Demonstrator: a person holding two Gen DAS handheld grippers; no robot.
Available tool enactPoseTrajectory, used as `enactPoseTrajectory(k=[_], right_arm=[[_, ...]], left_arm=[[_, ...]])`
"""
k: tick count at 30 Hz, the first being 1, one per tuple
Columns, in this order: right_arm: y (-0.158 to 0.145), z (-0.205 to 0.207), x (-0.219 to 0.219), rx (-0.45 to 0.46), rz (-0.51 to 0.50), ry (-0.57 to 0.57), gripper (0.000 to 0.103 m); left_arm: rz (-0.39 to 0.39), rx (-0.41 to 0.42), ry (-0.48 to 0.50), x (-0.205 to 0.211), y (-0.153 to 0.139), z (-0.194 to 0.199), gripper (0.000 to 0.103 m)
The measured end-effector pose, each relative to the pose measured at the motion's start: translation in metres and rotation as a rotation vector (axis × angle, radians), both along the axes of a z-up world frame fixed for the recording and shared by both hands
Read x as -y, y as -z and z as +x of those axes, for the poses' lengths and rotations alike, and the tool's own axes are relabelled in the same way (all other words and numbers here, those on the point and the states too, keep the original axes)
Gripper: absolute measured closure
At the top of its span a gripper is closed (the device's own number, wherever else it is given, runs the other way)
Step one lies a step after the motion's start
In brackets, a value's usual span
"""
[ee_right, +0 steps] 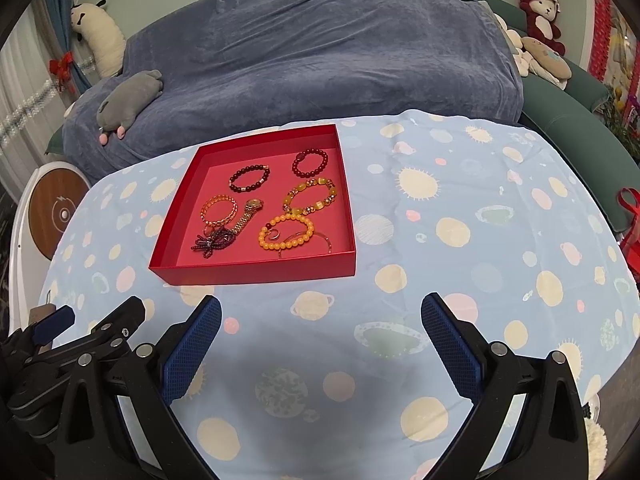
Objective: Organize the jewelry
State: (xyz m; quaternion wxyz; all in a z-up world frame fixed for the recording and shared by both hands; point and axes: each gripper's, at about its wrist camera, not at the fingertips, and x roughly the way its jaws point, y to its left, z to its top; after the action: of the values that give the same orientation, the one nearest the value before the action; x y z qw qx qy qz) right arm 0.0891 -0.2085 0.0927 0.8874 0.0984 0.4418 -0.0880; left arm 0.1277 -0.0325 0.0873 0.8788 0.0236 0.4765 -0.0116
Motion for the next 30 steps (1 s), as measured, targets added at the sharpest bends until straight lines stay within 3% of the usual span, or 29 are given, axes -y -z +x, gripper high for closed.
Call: enactPoseTrajectory(k=[30], right_arm=[[-0.005, 0.0, 0.001, 0.015, -0.017, 0.004, 0.006]], left_arm=[[-0.008, 0.083, -0.014, -0.004, -0.015, -0.001, 0.007]])
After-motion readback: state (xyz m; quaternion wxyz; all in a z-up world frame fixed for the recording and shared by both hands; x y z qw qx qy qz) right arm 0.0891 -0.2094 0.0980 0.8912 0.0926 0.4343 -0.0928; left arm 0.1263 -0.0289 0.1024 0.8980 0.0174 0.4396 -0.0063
